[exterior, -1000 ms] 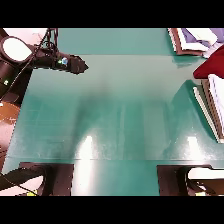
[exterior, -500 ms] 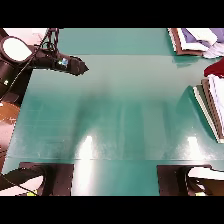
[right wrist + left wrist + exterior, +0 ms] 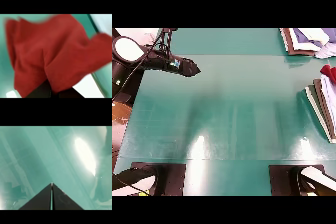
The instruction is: Fold the shirts.
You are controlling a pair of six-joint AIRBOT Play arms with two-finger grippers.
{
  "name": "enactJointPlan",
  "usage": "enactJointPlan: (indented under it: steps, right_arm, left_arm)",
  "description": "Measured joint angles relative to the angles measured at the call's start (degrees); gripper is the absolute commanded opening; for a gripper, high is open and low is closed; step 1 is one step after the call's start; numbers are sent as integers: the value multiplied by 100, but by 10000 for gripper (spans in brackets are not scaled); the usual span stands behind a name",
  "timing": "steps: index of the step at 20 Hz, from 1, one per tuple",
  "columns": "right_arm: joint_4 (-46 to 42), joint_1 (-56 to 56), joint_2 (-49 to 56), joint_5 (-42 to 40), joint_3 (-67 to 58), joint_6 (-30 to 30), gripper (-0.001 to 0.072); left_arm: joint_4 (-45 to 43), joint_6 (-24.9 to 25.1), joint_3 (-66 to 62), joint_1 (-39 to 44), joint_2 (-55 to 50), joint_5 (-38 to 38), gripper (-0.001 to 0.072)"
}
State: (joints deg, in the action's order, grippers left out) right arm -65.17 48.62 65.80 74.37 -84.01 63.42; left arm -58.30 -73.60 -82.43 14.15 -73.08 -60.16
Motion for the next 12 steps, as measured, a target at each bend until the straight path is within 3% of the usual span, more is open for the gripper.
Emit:
enactJointPlan:
  steps: [2,4,5,9,12]
  right_arm:
    - [-216,260,-249,55,431,2,61]
    - [-361,522,-444,79,813,2,366]
    - [-411,647,-516,90,970,2,408]
    - [-415,931,-645,138,1235,223,408]
    - [83,793,-673,149,1272,389,407]
  left_arm:
    - [2,0,0,0,0,-28,27]
    - [2,2,0,0,0,-37,27]
    - [0,4,0,0,0,-44,27]
    - [0,13,0,0,0,-52,27]
    - [0,13,0,0,0,-55,28]
